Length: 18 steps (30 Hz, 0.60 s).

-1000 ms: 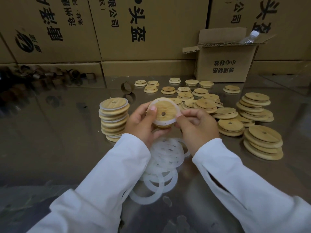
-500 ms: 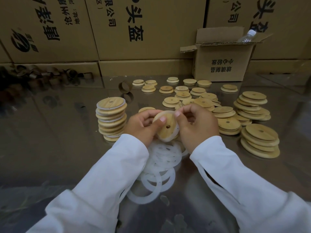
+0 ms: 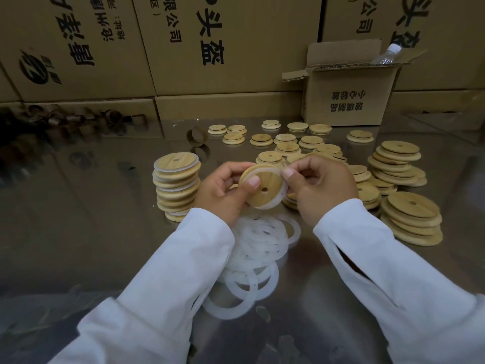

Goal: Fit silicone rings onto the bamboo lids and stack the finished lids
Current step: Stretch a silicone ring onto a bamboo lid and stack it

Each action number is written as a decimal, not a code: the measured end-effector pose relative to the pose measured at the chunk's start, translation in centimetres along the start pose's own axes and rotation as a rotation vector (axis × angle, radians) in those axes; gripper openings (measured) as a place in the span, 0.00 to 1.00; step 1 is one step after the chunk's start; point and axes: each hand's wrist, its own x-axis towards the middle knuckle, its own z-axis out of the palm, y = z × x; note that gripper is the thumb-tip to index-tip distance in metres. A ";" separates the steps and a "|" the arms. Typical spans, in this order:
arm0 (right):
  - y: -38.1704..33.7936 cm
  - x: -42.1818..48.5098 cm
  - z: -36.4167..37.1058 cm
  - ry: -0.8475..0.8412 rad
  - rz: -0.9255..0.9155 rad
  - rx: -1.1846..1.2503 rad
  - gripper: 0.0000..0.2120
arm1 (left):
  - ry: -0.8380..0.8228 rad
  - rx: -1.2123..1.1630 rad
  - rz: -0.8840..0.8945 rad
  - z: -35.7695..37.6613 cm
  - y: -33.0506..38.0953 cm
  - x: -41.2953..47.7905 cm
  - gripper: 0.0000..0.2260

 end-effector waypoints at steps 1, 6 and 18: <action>-0.1 0.0 -0.1 -0.001 -0.003 -0.002 0.10 | -0.005 -0.017 -0.009 0.0 0.0 0.1 0.07; -0.4 -0.1 -0.2 -0.021 -0.029 -0.017 0.09 | 0.006 -0.109 -0.038 -0.1 0.1 0.2 0.06; 0.1 -1.8 1.1 0.109 -0.035 0.051 0.10 | 0.051 -0.207 -0.154 0.3 0.5 -0.1 0.04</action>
